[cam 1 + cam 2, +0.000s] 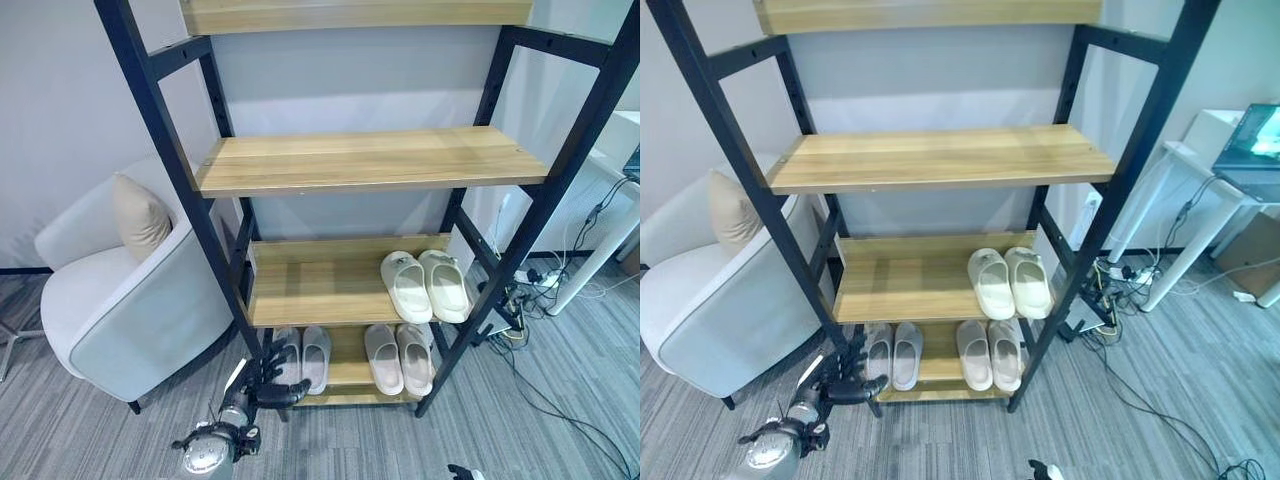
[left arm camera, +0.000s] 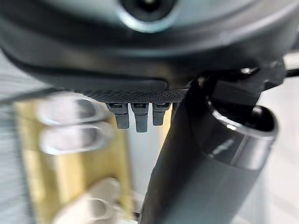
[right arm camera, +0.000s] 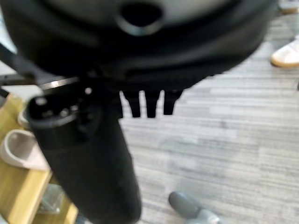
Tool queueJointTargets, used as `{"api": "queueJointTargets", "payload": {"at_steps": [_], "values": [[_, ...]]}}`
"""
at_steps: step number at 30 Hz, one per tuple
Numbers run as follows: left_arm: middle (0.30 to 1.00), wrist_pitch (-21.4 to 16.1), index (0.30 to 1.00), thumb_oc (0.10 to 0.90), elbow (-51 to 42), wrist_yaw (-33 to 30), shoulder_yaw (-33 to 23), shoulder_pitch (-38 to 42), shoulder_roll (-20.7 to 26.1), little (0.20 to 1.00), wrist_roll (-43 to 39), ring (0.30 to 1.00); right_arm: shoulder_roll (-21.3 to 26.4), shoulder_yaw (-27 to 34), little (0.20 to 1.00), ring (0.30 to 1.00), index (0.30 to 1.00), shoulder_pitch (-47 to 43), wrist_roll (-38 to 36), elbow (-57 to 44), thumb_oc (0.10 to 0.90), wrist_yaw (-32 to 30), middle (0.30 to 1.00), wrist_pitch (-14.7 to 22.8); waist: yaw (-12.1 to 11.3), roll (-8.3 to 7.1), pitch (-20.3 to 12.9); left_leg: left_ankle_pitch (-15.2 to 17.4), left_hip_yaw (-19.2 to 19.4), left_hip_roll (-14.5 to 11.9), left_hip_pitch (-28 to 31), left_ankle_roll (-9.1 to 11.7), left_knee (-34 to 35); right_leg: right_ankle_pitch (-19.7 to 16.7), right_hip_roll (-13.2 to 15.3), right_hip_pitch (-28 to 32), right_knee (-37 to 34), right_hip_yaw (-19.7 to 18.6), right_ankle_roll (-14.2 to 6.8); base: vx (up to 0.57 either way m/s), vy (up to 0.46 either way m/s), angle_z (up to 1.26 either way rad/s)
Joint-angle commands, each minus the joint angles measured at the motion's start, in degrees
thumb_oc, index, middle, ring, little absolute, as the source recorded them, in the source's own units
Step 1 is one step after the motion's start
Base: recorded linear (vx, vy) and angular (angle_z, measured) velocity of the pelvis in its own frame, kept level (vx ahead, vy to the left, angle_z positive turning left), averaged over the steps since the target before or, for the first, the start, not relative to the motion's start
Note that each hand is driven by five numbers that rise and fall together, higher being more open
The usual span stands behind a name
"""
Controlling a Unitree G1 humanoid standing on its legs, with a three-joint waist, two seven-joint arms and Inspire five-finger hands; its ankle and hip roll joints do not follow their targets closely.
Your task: Arrange the slippers neatly on the shoe rack.
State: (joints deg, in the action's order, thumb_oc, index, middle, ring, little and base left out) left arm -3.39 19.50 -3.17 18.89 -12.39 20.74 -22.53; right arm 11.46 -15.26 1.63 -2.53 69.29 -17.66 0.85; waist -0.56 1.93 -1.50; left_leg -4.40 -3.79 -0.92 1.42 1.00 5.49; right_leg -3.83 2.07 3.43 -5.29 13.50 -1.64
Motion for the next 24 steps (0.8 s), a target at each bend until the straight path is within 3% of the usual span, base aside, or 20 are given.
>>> {"api": "queueJointTargets", "payload": {"at_steps": [1, 6, 8, 9, 12, 14, 17, 24], "values": [[0.9, -3.9, 0.9, 0.8, 4.9, -3.1, -3.1, 6.0, -0.9, 0.9, 8.8, 0.9, -5.1, -1.5, 0.9, 0.9, 0.9, -1.7, -1.1, 0.8, 0.8, 0.5, 0.9, 1.8, -0.1, -2.65, -0.6, 4.4, 1.5, -1.2, 0.2, 1.9, -0.5, 3.4, 3.0, -0.9, 0.3, -2.6, -5.1, 0.0, 0.0, 0.0], [0.9, -3.7, 0.9, 0.8, 19.4, -7.0, -3.1, 8.9, -3.7, 0.9, 15.4, 0.9, -4.6, -2.7, 0.9, 0.9, 0.9, -1.5, -1.0, 0.0, 0.8, 0.6, 0.9, 2.5, 0.4, -2.87, -0.4, 4.4, 1.9, -1.3, 0.4, 1.9, -0.5, 3.4, 3.0, -1.1, 0.3, -2.9, -5.0, 0.0, 0.0, 0.0], [0.9, -3.1, 0.9, 0.8, 31.5, -9.1, -3.6, 11.1, -5.9, 0.9, 19.4, 0.9, -4.2, -2.8, 0.9, 0.9, 0.9, -2.0, -2.4, -0.7, 0.8, 1.0, 0.9, 3.3, 0.9, -2.99, -0.3, 4.5, 2.4, -1.3, 0.4, 1.9, -0.5, 3.3, 3.0, -1.4, 0.3, -3.4, -5.0, 0.0, 0.0, 0.0], [0.9, -3.2, 0.9, 0.8, 31.7, -9.2, -3.6, 11.2, -6.0, 0.9, 19.4, 0.9, -4.1, -2.8, 0.9, 0.9, 0.9, -2.0, -2.5, -0.7, 0.8, 1.0, 0.9, 3.3, 0.9, -2.97, -0.3, 4.5, 2.4, -1.3, 0.4, 1.9, -0.5, 3.3, 3.0, -1.4, 0.3, -3.4, -5.0, 0.0, 0.0, 0.0], [0.9, -1.0, 0.9, 0.8, 47.2, -11.3, -4.7, 12.7, -8.1, 0.9, 24.4, 0.9, -2.3, -0.5, 0.9, 0.9, 0.9, -4.1, -6.6, -4.2, 0.8, 0.0, 0.9, 5.6, 1.6, -2.97, -0.4, 4.8, 3.5, -1.5, 0.9, 1.9, -0.5, 3.0, 3.0, -1.8, 0.3, -4.6, -5.0, -0.01, 0.016, -0.08], [0.9, 0.5, 0.9, 0.8, 51.8, -12.2, -4.7, 12.1, -8.6, 0.9, 29.0, 0.9, -2.6, 0.0, 0.9, 0.9, 0.9, -4.8, -8.6, -4.8, 0.8, 0.2, 0.9, 6.4, 1.8, -2.87, -0.6, 5.0, 4.3, -1.6, 1.1, 1.9, -0.5, 2.9, 2.8, -2.2, 0.3, -5.4, -5.1, -0.01, 0.016, -0.24], [0.9, 1.2, 0.9, 0.8, 53.5, -13.1, -4.5, 11.8, -8.5, 0.9, 31.5, 0.9, -3.3, 0.3, 0.9, 0.9, 0.9, -5.5, -11.2, -5.0, 0.8, 0.8, 0.9, 6.9, 1.8, -2.83, -0.8, 5.1, 4.7, -1.7, 1.1, 1.9, -0.5, 2.7, 2.8, -2.5, 0.3, -5.9, -5.1, -0.01, 0.015, -0.14], [0.9, 0.8, 0.9, 0.8, 52.5, -13.0, -6.3, 11.7, -9.0, 0.9, 26.2, 0.9, -5.5, 1.4, 0.9, 0.9, 0.9, -5.1, -26.3, -8.9, 0.8, 5.2, 0.9, 8.7, 1.4, -2.79, -1.4, 5.2, 4.8, -1.5, 1.3, 1.8, -0.5, 2.5, 3.0, -2.6, 0.3, -6.3, -5.2, 0.0, 0.008, -0.06]]}}
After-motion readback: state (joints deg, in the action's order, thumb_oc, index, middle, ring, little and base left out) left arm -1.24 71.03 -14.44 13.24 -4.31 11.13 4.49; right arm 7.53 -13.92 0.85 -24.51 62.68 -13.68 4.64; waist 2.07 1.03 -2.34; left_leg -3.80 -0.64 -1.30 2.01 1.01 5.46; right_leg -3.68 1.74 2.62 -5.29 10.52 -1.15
